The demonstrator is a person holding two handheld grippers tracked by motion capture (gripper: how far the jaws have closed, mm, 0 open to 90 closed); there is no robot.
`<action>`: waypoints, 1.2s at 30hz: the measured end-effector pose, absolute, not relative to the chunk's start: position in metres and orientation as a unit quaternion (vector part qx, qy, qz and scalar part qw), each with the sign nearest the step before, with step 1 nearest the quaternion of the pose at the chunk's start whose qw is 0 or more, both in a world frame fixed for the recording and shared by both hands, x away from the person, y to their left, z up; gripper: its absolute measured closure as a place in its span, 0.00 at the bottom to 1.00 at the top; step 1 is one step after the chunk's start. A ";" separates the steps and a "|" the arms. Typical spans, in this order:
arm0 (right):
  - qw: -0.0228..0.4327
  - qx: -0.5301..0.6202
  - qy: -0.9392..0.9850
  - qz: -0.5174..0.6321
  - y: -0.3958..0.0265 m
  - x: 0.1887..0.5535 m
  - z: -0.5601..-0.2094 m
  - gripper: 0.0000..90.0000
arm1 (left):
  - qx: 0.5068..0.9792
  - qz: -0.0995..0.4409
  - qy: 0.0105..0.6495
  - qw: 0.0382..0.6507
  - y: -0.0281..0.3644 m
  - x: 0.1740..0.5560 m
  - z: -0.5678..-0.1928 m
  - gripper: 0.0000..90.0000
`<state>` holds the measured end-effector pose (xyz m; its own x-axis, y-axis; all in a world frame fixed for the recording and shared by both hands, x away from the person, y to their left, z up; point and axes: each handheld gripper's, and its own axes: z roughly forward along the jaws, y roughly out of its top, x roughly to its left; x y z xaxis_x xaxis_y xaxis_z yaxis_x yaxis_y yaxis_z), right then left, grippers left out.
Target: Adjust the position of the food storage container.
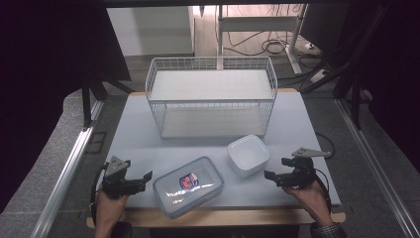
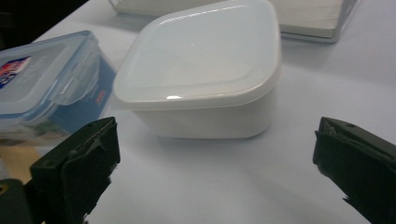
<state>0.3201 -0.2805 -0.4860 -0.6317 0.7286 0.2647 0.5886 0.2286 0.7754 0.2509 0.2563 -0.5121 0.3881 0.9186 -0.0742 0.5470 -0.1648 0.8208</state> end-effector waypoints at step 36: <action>0.134 0.360 0.832 0.401 -0.253 0.331 -0.458 0.99 | 0.713 0.218 0.524 0.412 0.261 0.255 -0.520 0.02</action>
<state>0.3306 -0.2528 -0.4582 -0.7055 0.7056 0.0660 0.4916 0.4202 0.7628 0.2552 0.2613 -0.5200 0.3558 0.9267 -0.1208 0.5669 -0.1112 0.8163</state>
